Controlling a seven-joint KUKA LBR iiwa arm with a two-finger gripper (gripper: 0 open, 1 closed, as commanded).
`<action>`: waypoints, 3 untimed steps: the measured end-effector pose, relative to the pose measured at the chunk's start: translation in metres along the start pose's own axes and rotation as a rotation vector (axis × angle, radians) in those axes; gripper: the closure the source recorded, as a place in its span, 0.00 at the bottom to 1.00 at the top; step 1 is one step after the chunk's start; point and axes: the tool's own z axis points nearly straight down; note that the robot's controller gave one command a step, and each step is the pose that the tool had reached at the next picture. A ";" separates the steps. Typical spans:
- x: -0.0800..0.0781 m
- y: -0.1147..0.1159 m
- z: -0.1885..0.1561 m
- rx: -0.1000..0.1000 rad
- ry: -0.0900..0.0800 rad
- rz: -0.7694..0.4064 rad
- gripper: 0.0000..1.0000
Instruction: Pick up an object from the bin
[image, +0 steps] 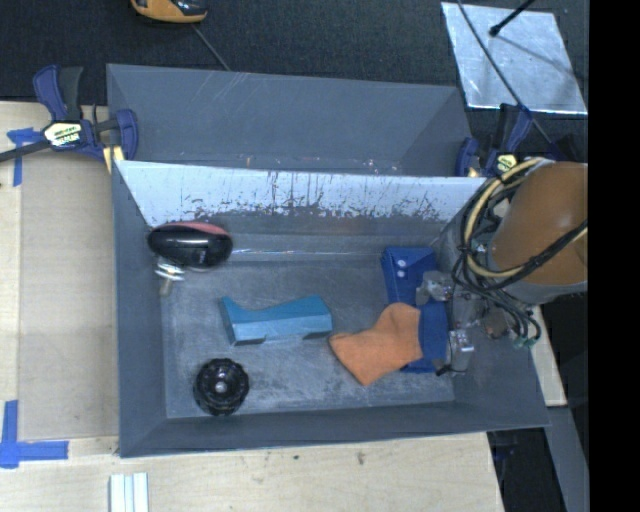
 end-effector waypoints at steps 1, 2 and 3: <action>0.009 -0.026 -0.012 -0.003 0.005 -0.226 0.00; 0.025 0.010 -0.014 -0.002 0.004 -0.080 0.00; -0.014 -0.013 0.038 -0.001 0.000 -0.274 0.00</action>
Offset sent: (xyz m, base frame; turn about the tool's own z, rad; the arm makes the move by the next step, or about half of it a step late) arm -0.0341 0.0258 0.0123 -0.0275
